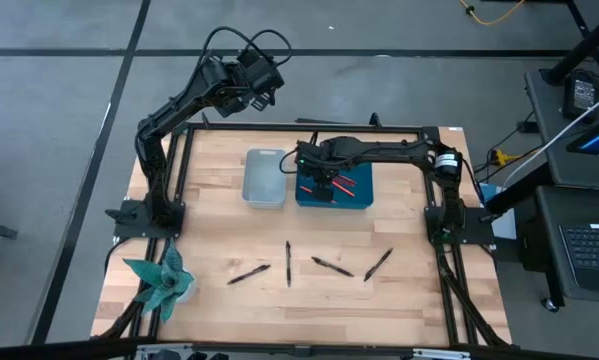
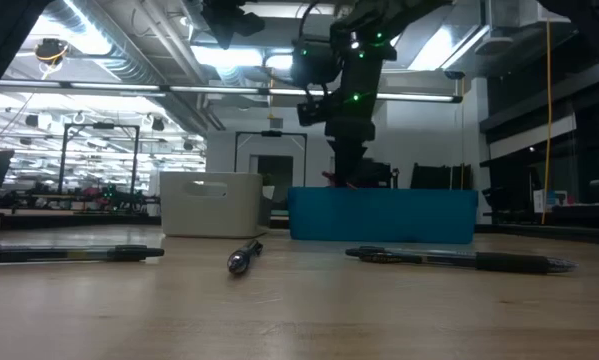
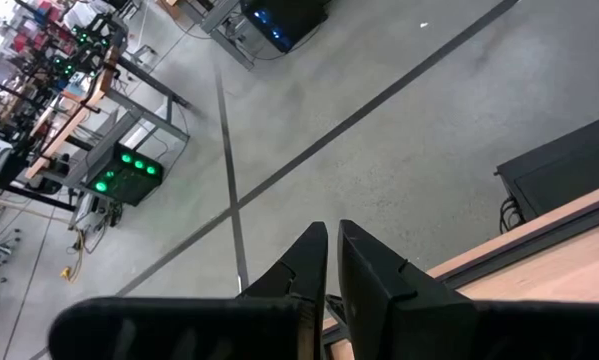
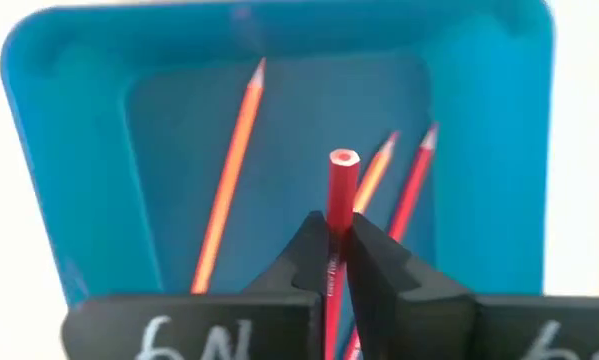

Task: Sort pens & pencils
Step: Put the red pencil into the blue bin, then put the black pen into the gray bin

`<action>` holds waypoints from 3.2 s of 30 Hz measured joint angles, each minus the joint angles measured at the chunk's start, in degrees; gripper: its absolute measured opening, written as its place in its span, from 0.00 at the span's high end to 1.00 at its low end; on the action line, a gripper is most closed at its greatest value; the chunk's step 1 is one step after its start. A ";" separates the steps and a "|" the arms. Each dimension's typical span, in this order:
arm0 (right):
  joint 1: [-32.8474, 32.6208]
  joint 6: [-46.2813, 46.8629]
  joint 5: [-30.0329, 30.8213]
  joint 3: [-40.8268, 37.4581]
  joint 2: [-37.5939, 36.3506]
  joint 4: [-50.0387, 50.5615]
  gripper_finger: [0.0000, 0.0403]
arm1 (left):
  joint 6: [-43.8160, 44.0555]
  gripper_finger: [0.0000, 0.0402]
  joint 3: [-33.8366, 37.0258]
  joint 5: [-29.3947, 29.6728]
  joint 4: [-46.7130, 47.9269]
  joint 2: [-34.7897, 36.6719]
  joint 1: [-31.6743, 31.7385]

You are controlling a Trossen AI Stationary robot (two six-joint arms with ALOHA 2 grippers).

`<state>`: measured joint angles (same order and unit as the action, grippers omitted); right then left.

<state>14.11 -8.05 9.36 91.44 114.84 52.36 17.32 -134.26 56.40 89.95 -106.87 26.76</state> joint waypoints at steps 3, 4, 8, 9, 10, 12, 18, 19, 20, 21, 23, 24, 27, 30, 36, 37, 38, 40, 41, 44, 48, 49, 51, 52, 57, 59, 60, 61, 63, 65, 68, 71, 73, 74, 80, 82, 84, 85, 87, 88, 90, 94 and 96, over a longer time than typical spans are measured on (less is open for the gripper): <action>-0.02 -0.14 -0.05 0.00 1.62 0.27 0.94 | 0.00 0.94 0.00 -0.02 0.00 0.00 0.00; -0.02 -0.17 -0.02 0.00 1.99 0.03 0.94 | 0.01 0.94 0.00 -0.04 0.00 0.00 0.00; 0.36 -0.26 -0.02 0.02 3.04 -0.50 0.94 | 0.02 0.94 0.00 -0.07 0.00 0.00 0.00; 0.38 -0.45 -0.02 0.01 3.44 -0.29 0.94 | 0.02 0.94 0.00 -0.10 -0.01 0.00 0.00; 0.42 -0.71 0.00 0.00 3.77 -0.36 0.94 | 0.02 0.94 0.00 -0.13 0.00 0.00 0.00; 0.37 -0.79 0.07 0.00 3.85 -0.38 0.94 | 0.02 0.94 0.00 -0.13 -0.02 0.00 0.00; 0.50 -0.37 0.03 0.00 3.67 -0.88 0.91 | 0.02 0.94 0.00 -0.13 -0.02 0.00 0.00; 0.52 -0.17 0.05 0.00 3.66 -0.88 0.91 | 0.02 0.94 0.00 -0.13 -0.02 0.00 0.00; 0.58 -0.15 0.04 0.00 3.66 -0.88 0.90 | 0.02 0.94 0.00 -0.13 -0.02 0.00 0.00; 0.61 -0.15 0.05 0.00 3.66 -0.88 0.90 | 0.02 0.94 0.00 -0.13 -0.02 0.00 0.00; 0.63 -0.15 0.05 0.00 3.66 -1.05 0.90 | 0.02 0.94 0.00 -0.13 -0.02 0.00 0.00; 0.69 -0.15 0.03 0.00 3.66 -1.19 0.90 | 0.02 0.94 0.00 -0.13 -0.02 0.00 0.00; 0.70 -0.15 -0.35 0.00 3.66 -1.37 0.87 | 0.02 0.94 0.00 -0.13 -0.02 0.00 0.00; 0.75 0.10 -0.35 0.00 3.66 -1.59 0.83 | 0.04 0.94 0.00 -0.13 -0.02 0.00 0.00; 1.18 0.39 1.51 0.00 3.60 -1.51 0.71 | 0.07 0.94 0.00 -0.13 -0.02 0.00 0.00; 1.18 0.36 2.44 0.00 3.43 -1.39 0.70 | 0.07 0.94 0.00 -0.13 -0.02 0.00 0.00; 1.18 0.32 3.23 0.15 3.13 -0.82 0.69 | 0.07 0.94 0.00 -0.13 0.00 0.00 0.00; 1.12 0.22 5.31 1.09 2.27 0.66 0.68 | 0.06 0.94 0.00 -0.13 -0.02 0.00 0.00; 0.97 0.27 6.12 2.05 1.61 2.14 0.68 | 0.07 0.94 0.00 -0.13 0.00 0.00 0.00; 0.06 1.95 8.66 6.48 -1.03 10.62 0.69 | 0.07 0.94 0.00 -0.13 -0.01 0.00 0.30; -3.27 9.14 9.09 13.79 -5.38 25.18 0.70 | 0.26 0.94 0.00 -1.17 0.00 0.00 0.55; -4.61 11.68 9.02 15.09 -6.72 28.50 0.70 | 0.28 0.94 0.00 -1.89 0.00 0.00 0.51; -7.98 17.07 8.36 16.54 -9.88 33.98 0.70 | 0.28 0.94 0.00 -3.06 0.00 -0.02 0.46; -9.98 19.97 7.91 16.48 -11.62 35.65 0.70 | 0.28 0.94 0.00 -3.55 0.01 -0.02 0.31; -24.88 37.41 7.88 9.44 -20.57 37.14 0.70 | 0.59 0.94 0.00 -5.68 0.02 -0.04 -1.82; -31.31 45.59 9.52 4.15 -23.48 36.44 0.70 | 1.44 0.94 0.02 -6.50 0.02 -0.04 -3.34; -34.53 49.66 10.19 1.28 -24.52 35.95 0.70 | 2.06 0.94 0.02 -6.62 0.03 -0.04 -4.19; -37.35 53.54 10.27 -1.63 -25.49 34.80 0.70 | 2.84 0.94 0.02 -6.61 0.02 -0.04 -5.27; -42.71 60.91 10.32 -7.35 -26.66 31.54 0.70 | 4.19 0.94 0.02 -7.14 0.03 -0.04 -7.79; -47.16 65.80 10.30 -12.52 -27.22 27.18 0.70 | 5.19 0.94 0.02 -8.85 0.02 -0.04 -10.90; -52.11 71.69 10.32 -18.12 -27.27 22.28 0.70 | 7.77 0.94 0.02 -10.41 0.00 -0.78 -16.57; -55.39 76.34 10.51 -21.75 -27.27 19.11 0.70 | 9.95 0.94 0.03 -10.64 -0.36 -2.18 -23.25; -57.18 78.85 10.49 -22.92 -27.25 18.99 0.70 | 11.14 0.94 0.09 -10.66 -0.45 -3.39 -27.96; -57.98 79.93 10.51 -23.24 -27.29 18.85 0.70 | 11.75 0.94 0.07 -10.57 -0.53 -4.33 -30.20; -61.83 84.10 11.04 -23.71 -27.29 17.84 0.70 | 14.12 0.94 0.07 -9.26 -0.66 -9.93 -41.35; -63.11 85.40 12.05 -23.69 -27.29 17.25 0.70 | 14.38 0.94 0.07 -8.98 -0.92 -11.93 -44.34; -64.22 85.67 13.58 -23.69 -27.29 16.31 0.70 | 16.14 0.94 0.09 -9.33 -1.09 -13.76 -46.95; -64.66 85.68 14.49 -23.69 -27.29 15.40 0.70 | 17.08 0.94 0.09 -9.53 -1.21 -14.51 -48.16; -65.31 85.59 15.33 -23.69 -27.29 14.23 0.70 | 19.17 0.94 0.09 -9.56 -1.45 -15.68 -50.47; -65.57 85.59 15.52 -23.69 -27.29 13.71 0.70 | 20.21 0.94 0.09 -9.60 -1.42 -16.15 -51.67; -65.92 85.32 15.37 -23.69 -27.10 12.60 0.70 | 22.61 0.94 0.09 -9.71 -1.53 -16.90 -53.96; -66.66 84.02 13.89 -23.69 -25.75 11.60 0.70 | 28.99 0.94 0.09 -9.43 -1.75 -17.29 -58.86; -66.94 83.30 12.77 -23.70 -24.69 11.61 0.70 | 32.80 0.94 0.09 -8.18 -1.88 -17.29 -61.03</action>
<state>-52.83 75.25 22.13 67.74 90.15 63.97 50.13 -134.17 48.22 88.07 -124.16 -34.27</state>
